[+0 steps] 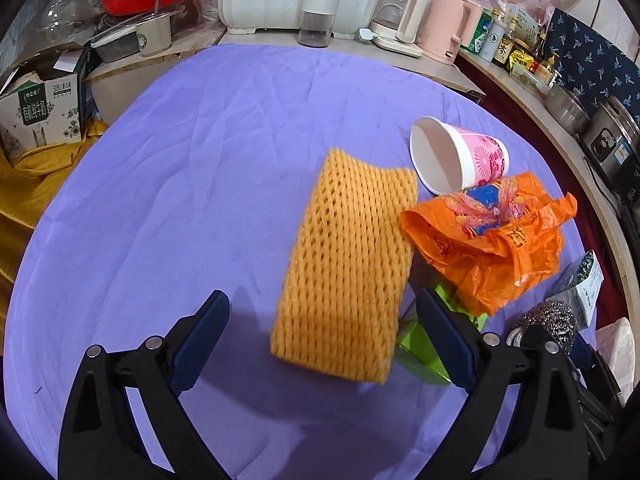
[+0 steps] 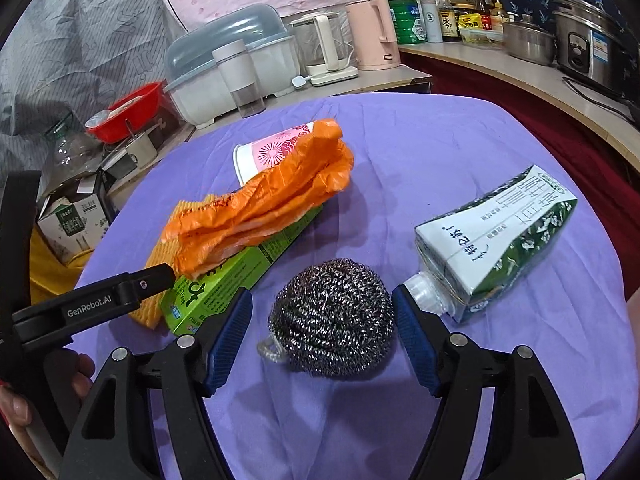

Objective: Collect trash
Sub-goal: 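Grasp the orange foam sleeve with the left gripper while the right gripper grasps the steel wool scrubber, then carry the foam sleeve and steel wool in both grippers over the bin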

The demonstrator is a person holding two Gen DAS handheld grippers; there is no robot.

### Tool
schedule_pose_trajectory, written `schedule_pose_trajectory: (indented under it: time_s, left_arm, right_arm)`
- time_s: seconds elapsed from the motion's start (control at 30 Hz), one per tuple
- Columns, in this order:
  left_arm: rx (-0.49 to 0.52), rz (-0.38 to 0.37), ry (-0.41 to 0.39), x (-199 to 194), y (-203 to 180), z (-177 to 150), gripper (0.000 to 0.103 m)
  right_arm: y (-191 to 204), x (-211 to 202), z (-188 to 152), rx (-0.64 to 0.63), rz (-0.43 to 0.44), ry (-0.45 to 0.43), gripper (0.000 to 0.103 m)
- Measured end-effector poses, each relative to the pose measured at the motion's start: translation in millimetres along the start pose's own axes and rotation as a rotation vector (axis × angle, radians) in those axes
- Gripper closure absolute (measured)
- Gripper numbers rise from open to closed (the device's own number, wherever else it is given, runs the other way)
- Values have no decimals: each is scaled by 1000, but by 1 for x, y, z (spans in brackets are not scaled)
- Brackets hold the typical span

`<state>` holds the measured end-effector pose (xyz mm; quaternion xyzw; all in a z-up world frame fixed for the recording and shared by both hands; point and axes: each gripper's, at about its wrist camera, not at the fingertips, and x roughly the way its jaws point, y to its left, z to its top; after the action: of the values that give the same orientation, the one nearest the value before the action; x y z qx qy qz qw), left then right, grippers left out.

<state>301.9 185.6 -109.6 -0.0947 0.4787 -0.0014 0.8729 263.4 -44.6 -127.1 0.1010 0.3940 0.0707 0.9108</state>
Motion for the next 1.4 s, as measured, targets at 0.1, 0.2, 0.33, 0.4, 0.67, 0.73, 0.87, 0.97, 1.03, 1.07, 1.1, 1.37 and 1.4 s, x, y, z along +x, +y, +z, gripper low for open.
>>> schedule_pose_trajectory:
  time_s: [0.1, 0.2, 0.33, 0.4, 0.67, 0.73, 0.87, 0.97, 1.03, 1.07, 1.1, 1.37, 1.4]
  left_arm:
    - [-2, -1, 0, 2, 4, 2, 20]
    - [-5, -6, 14, 7, 7, 1, 34]
    - [20, -3, 7, 6, 2, -2, 50]
    - [34, -11, 5, 2, -2, -2, 62]
    - [76, -6, -18, -16, -17, -13, 84]
    - [77, -7, -26, -22, -19, -15, 84]
    - [88, -3, -54, -43, -25, -21, 84]
    - [100, 0, -77, -60, -30, -24, 85]
    - [110, -8, -90, -72, -36, -27, 85]
    - [114, -12, -97, -78, -39, -29, 85]
    - [121, -18, -108, -86, -43, -31, 85]
    - [178, -69, -163, -135, -80, -52, 85]
    - [193, -79, -170, -142, -88, -56, 85]
  right_arm:
    - [0, 5, 0, -1, 4, 8, 34]
    - [-1, 6, -1, 0, -3, 3, 40]
    - [-4, 6, -1, 7, 2, 7, 48]
    - [-4, 3, -2, 9, 6, 0, 49]
    - [-7, -26, -8, 11, -1, -51, 49]
    - [-10, -35, -9, 20, 2, -61, 49]
    - [-18, -57, -11, 55, 6, -93, 49]
    - [-23, -75, -13, 69, 7, -119, 49]
    - [-26, -88, -14, 79, 6, -137, 49]
    - [-28, -96, -15, 85, 5, -150, 49]
    - [-30, -101, -15, 90, 5, -158, 49]
    - [-53, -162, -23, 133, -10, -248, 49]
    - [-57, -168, -24, 140, -13, -257, 49]
